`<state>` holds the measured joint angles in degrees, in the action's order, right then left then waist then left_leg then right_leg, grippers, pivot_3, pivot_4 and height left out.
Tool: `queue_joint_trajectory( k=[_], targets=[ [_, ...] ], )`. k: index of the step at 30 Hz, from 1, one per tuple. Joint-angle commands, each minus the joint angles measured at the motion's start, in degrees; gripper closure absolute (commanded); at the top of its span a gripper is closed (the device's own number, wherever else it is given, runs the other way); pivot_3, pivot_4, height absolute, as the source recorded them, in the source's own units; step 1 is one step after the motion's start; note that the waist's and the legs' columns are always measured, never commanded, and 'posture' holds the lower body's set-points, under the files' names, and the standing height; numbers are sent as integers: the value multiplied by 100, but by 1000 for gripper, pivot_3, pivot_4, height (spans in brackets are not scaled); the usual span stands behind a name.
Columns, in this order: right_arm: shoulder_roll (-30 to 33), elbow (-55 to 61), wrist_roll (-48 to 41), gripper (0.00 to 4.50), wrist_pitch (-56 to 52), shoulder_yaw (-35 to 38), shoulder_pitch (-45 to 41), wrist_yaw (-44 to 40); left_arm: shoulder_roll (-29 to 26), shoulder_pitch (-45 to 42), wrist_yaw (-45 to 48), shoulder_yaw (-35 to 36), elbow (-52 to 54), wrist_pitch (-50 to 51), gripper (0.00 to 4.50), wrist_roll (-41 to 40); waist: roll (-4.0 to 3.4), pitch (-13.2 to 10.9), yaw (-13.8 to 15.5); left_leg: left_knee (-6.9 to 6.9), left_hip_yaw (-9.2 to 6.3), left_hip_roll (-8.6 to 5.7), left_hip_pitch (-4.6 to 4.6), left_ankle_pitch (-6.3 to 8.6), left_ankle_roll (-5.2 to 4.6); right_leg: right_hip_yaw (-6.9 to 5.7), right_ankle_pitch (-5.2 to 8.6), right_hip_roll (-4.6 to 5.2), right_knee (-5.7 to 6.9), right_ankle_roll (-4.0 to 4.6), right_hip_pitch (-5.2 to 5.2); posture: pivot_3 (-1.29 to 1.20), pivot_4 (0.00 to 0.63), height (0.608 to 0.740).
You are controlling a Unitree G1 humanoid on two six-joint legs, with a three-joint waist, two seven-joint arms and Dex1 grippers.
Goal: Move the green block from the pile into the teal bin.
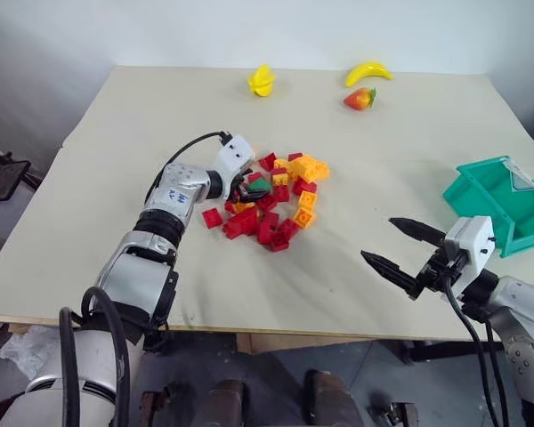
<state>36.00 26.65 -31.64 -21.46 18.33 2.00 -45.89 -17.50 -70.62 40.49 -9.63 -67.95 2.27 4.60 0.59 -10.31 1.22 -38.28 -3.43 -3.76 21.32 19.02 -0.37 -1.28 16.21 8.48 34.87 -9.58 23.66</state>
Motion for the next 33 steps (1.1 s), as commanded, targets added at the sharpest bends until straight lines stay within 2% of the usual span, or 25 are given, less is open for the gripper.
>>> queue_joint_trajectory(
  k=[1,16,19,21,26,31,33],
  targets=[
    [-42,351,-175,0,5,83,127,116,-19,-329,-29,99,-63,-60,1763,73,0,0,16,-1,1,-1,0,0,0,0,0,0,0,-1,0,0,150,740],
    [-33,498,-288,0,89,116,262,279,244,-543,108,95,-563,506,1763,325,1,0,17,-3,22,-4,1,0,-4,1,-2,1,3,-4,-1,0,150,740],
    [-47,497,-280,0,122,116,283,290,241,-565,78,116,-573,457,2344,333,1,0,17,-3,25,-4,0,0,-4,1,-2,1,4,-4,-1,0,150,740],
    [-48,503,-275,0,148,144,339,289,208,-607,13,171,-572,396,2940,306,1,-1,19,-3,27,-4,1,0,-4,0,-2,1,4,-4,-1,0,150,740],
    [-27,522,-268,0,239,336,494,317,74,-788,-7,326,-504,-231,3022,261,2,-1,20,-5,34,-4,1,0,-4,0,-2,1,4,-5,-1,0,150,740],
    [-83,607,-318,0,401,891,980,349,228,-1382,1369,566,-280,-438,3022,-118,4,-2,58,-13,38,-6,10,2,-8,-4,-3,2,3,-5,-1,0,150,740],
    [-187,660,-362,0,546,1389,1261,435,747,-1513,2332,348,-86,-394,3022,-150,3,-2,41,-17,35,-8,13,5,-12,-4,-4,2,3,-7,-1,0,150,740]
  ],
)
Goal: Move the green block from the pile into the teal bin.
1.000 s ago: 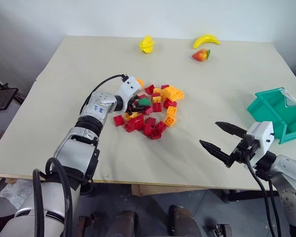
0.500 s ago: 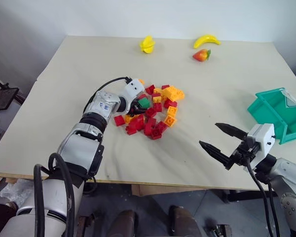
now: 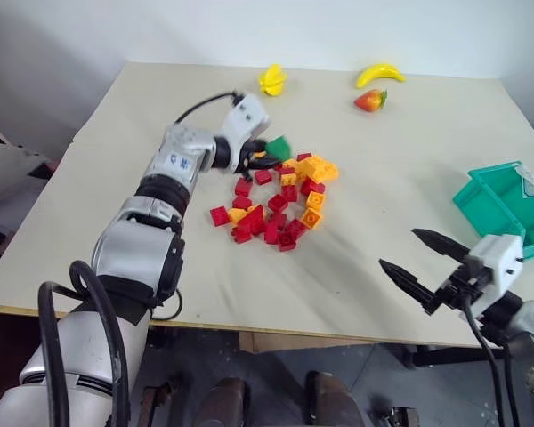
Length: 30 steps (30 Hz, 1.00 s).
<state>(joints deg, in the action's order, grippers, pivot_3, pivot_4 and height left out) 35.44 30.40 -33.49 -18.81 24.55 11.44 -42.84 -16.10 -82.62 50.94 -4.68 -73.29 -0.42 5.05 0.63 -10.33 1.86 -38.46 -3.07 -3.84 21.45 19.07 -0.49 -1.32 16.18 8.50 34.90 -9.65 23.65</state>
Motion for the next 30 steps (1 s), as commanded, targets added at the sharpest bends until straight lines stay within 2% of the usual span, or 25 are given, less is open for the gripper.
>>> queue_joint_trajectory(
  k=[1,3,7,10,15,17,24,25,28,30],
  targets=[
    [-177,293,-217,0,340,1024,425,172,911,-315,1589,-314,514,-160,3022,-139,-2,1,-11,-13,6,0,-1,6,-10,3,-3,1,0,-5,-5,0,150,740],
    [-205,306,-239,0,386,1388,618,229,1383,-268,1722,-516,538,-280,3022,-6,-3,1,107,-32,2,-4,3,13,-23,-7,-6,2,-7,-11,-19,0,150,740],
    [-261,501,-259,0,350,1629,916,337,2008,-94,1297,-854,359,-563,3022,343,0,0,51,-60,43,-9,18,36,-63,18,-23,9,-42,-44,-18,0,150,740],
    [-425,790,-233,0,344,1560,1139,528,2288,63,800,-1082,172,-806,3022,639,0,0,-49,-56,51,-1,13,37,-65,24,-24,7,-44,-44,-15,0,150,740],
    [-706,1127,-167,0,363,1357,1383,804,2586,155,322,-1199,-9,-956,3022,839,-1,0,-27,-57,44,5,-8,39,-67,46,-25,7,-32,-46,-13,0,150,740],
    [-787,1216,-150,0,369,1226,1410,877,2705,204,297,-1280,-68,-900,2271,929,-1,1,-21,-59,44,2,-7,41,-73,50,-27,7,-33,-50,-13,0,150,740],
    [-807,1273,-176,0,367,988,1313,1036,2715,271,544,-1136,-114,-824,182,812,-3,1,7,-59,44,-2,-3,45,-79,52,-28,9,-37,-52,-11,0,150,740],
    [-781,1246,-174,0,359,962,1280,1039,2666,269,595,-1061,-102,-889,15,757,-3,1,5,-59,45,-2,-2,45,-79,51,-28,9,-38,-52,-10,0,150,740],
    [-726,1176,-169,0,336,930,1202,1024,2449,211,851,-693,-15,-1214,15,456,-3,2,-2,-60,46,-1,-3,45,-79,51,-28,8,-37,-52,-10,0,150,740],
    [-633,1095,-186,0,302,995,1161,961,2106,185,1445,-190,147,-1544,15,-68,-3,2,-7,-59,46,-1,-3,45,-79,52,-28,8,-37,-52,-8,0,150,740]
  ],
)
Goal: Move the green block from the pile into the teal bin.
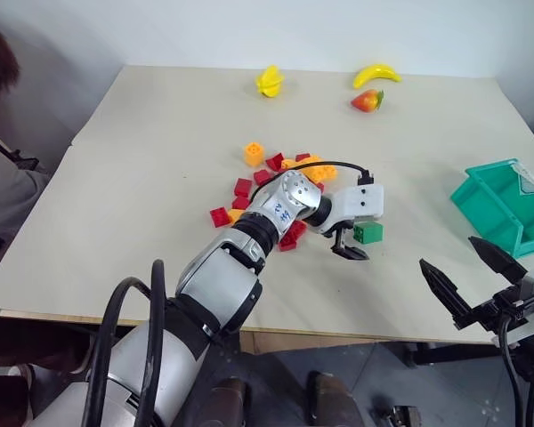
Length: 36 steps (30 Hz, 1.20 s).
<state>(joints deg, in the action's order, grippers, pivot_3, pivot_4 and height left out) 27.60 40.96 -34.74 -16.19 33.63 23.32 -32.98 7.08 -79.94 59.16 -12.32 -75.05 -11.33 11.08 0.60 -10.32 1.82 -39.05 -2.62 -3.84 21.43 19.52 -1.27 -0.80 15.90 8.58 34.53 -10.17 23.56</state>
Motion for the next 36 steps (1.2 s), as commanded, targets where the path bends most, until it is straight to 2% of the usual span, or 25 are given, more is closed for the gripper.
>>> queue_joint_trajectory(
  k=[1,5,7,9,11,16,20,22,25,29,32,36],
  targets=[
    [223,-20,-83,0,2,140,-35,-73,-450,-54,1049,883,441,-661,15,-1013,-1,0,-13,0,0,0,1,0,0,0,0,0,0,0,1,0,150,740],
    [513,-290,-157,0,-93,281,21,-314,-1457,312,1936,1537,701,-1508,15,-1635,-11,6,-121,3,10,9,-6,1,6,1,0,-3,10,1,9,0,150,740],
    [650,-446,-246,0,-130,335,21,-461,-1829,451,2092,1627,735,-1506,15,-1710,-19,11,-139,7,16,14,-19,2,8,2,1,-3,17,3,5,0,150,740],
    [1029,-814,-203,0,-183,255,-149,-822,-2414,666,2308,1732,843,-1420,15,-1788,-19,11,-135,2,12,12,-18,2,7,-1,1,-3,19,3,2,0,150,740],
    [1372,-1107,-151,0,-204,151,-322,-1150,-2755,846,2306,1851,1051,-1386,15,-1909,-15,9,-143,-10,15,5,-16,7,-1,1,0,0,23,2,0,0,150,740],
    [2208,-2129,61,0,-131,-427,-1294,-1987,-3348,1950,2215,2202,2503,-542,15,-2477,-7,5,-79,-15,5,7,-10,9,-4,-7,-3,4,22,3,0,0,150,740],
    [2680,-3088,321,0,-156,-1369,-2438,-2777,-3805,3578,1811,2429,4374,487,15,-2874,-16,10,-180,-16,4,40,-14,12,3,-9,-3,4,23,4,1,0,150,740],
    [2712,-3522,486,0,-61,-1735,-2947,-3017,-3895,4104,1585,2453,5056,892,15,-3031,-11,7,-207,-15,3,47,-16,13,6,-12,-4,1,24,6,0,0,150,740],
    [2628,-4698,1294,0,423,-2807,-4222,-3600,-4058,5050,1268,2554,5961,1367,15,-3198,-10,6,-212,-22,3,53,-12,12,12,-15,-6,0,20,10,0,0,150,740],
    [2180,-6114,1950,0,982,-3573,-5535,-3958,-4091,5757,1030,2504,6832,1757,15,-3418,-16,7,-183,-22,-5,55,-14,13,21,-20,-5,0,20,14,1,0,150,740],
    [1840,-7030,2334,0,1411,-3957,-6280,-4211,-4061,6010,903,2410,7350,1991,15,-3607,-16,7,-192,-20,-5,53,-11,14,23,-20,-6,2,14,16,4,0,150,740],
    [1629,-7781,2767,0,1622,-4358,-6801,-4556,-4017,6057,829,2269,7556,2033,15,-3695,-18,9,-198,-19,-10,53,-10,15,25,-29,-7,3,11,17,2,0,150,740]
  ],
)
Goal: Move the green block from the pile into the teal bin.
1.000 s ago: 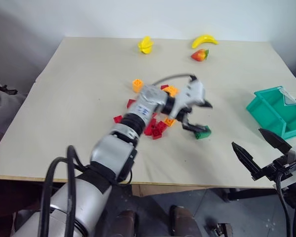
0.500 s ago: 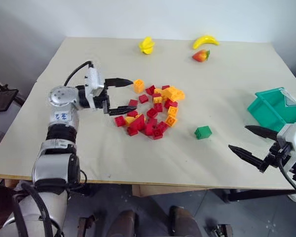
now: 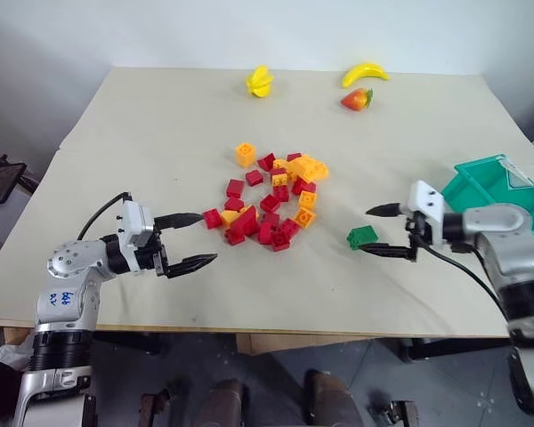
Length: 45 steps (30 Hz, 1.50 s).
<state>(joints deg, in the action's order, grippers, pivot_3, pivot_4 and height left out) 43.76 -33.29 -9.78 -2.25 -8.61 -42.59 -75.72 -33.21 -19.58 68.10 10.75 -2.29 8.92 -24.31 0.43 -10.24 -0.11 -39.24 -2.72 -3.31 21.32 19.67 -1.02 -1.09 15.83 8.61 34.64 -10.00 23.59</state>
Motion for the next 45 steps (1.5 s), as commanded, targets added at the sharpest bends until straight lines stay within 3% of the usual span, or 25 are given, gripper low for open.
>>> queue_joint_trajectory(
  k=[1,2,5,12,13,16,20,25,27,34,40,41,45],
  targets=[
    [-20,-506,367,0,308,-206,-299,-332,25,12,-86,-72,300,-3,15,-164,-1,1,-8,0,0,0,-1,1,1,-2,0,0,0,0,0,0,150,740],
    [-41,-612,406,0,306,-251,-363,-422,39,2,-102,-96,324,13,15,-190,-1,1,-14,1,1,0,0,1,1,-2,0,0,-3,1,-1,0,150,740],
    [-80,-843,490,611,303,-275,-535,-586,74,-42,-164,-160,401,54,0,-235,-2,1,-36,1,3,2,-1,1,3,-4,0,-1,-4,1,0,0,150,740],
    [2,-697,301,2914,348,76,-339,-651,159,-139,-276,-278,474,147,0,-387,-2,1,-55,2,2,3,0,1,6,-8,1,-1,-3,2,0,0,150,740],
    [56,-501,202,3039,355,232,-136,-558,232,-228,-345,-295,458,172,0,-431,-2,1,-47,2,2,3,-1,2,6,-8,1,-1,-3,2,0,0,150,740],
    [139,134,-121,3026,200,751,424,-196,435,-428,-544,-292,415,219,0,-514,-2,1,10,0,-6,2,0,2,6,-15,1,0,-3,2,-3,0,150,740],
    [176,1701,-1096,3026,-658,2353,1715,905,881,-820,-945,-365,306,209,0,-521,-5,2,88,-2,-5,-1,3,2,6,-15,0,3,-4,2,-3,0,150,740],
    [74,2633,-1240,3026,-1224,4331,2677,3135,1394,-1158,-1489,-689,32,-55,0,-94,-7,4,140,-1,15,-6,0,2,7,-10,0,1,-7,2,-3,0,150,740],
    [171,2645,-1099,3026,-1310,4715,2895,3640,1524,-1236,-1628,-828,-79,5,0,4,-8,4,151,-1,18,-12,-2,2,7,-9,0,-3,-8,2,-5,0,150,740],
    [575,1750,-812,3026,-1775,4514,2346,4498,1596,-1397,-1603,-1008,-370,-250,0,155,-12,7,25,4,41,-14,-9,2,5,4,0,-6,-4,2,-2,0,150,740],
    [838,454,-629,3026,-1566,4079,1546,4494,1570,-1444,-1642,-1007,-454,-362,0,247,-15,8,1,6,38,-11,-7,2,4,1,0,-6,-10,2,-3,0,150,740],
    [875,280,-614,2316,-1525,4002,1450,4434,1563,-1436,-1633,-998,-444,-369,0,240,-15,8,-1,7,38,-9,-7,2,4,3,0,-5,-11,2,-3,0,150,740],
    [985,-120,-576,1057,-1243,3798,1278,4175,1469,-1375,-1598,-952,-413,-385,0,225,-15,8,7,6,36,-3,-6,1,4,-1,0,-5,-12,2,-4,0,150,740]
  ],
)
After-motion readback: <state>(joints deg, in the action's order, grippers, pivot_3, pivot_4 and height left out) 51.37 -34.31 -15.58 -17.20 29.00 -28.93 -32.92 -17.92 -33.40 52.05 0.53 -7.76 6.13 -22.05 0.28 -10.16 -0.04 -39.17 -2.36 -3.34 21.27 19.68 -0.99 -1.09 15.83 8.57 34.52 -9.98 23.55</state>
